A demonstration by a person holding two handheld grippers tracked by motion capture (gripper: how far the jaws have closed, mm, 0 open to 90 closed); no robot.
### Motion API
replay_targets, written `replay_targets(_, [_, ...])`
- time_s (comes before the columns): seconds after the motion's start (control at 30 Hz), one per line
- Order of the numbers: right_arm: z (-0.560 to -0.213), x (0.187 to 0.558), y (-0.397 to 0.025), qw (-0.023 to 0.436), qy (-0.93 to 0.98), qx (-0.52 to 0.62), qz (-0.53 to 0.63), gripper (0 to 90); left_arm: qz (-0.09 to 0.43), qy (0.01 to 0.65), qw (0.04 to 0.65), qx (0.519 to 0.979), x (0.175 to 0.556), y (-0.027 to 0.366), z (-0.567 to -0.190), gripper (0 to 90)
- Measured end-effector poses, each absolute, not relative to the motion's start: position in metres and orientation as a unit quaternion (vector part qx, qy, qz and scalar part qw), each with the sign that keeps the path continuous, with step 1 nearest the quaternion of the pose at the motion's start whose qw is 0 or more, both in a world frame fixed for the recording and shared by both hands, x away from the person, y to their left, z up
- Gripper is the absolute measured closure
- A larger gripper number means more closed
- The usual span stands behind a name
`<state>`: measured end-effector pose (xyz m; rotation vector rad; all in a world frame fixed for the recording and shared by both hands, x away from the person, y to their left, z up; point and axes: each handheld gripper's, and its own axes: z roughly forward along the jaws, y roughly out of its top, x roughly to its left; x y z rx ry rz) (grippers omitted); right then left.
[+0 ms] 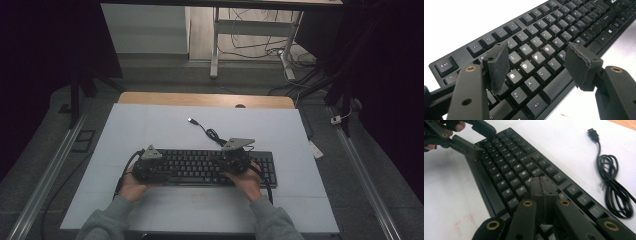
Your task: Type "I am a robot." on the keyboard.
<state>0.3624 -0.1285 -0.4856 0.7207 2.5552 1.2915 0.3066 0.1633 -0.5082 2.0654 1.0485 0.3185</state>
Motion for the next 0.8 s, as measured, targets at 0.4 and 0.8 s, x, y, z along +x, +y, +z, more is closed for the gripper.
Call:
replay_targets(0.4, [-0.504,0.375,-0.109,0.083,0.875,0.251,0.405,89.6,0.126,0.412,0.389,0.815,0.306,0.163,-0.508,36.0])
replay_targets(0.8, [-0.513,0.379,-0.100,0.083,0.878,0.253,0.397,89.5,0.126,0.411,0.384,0.817,0.307,0.162,-0.510,35.3])
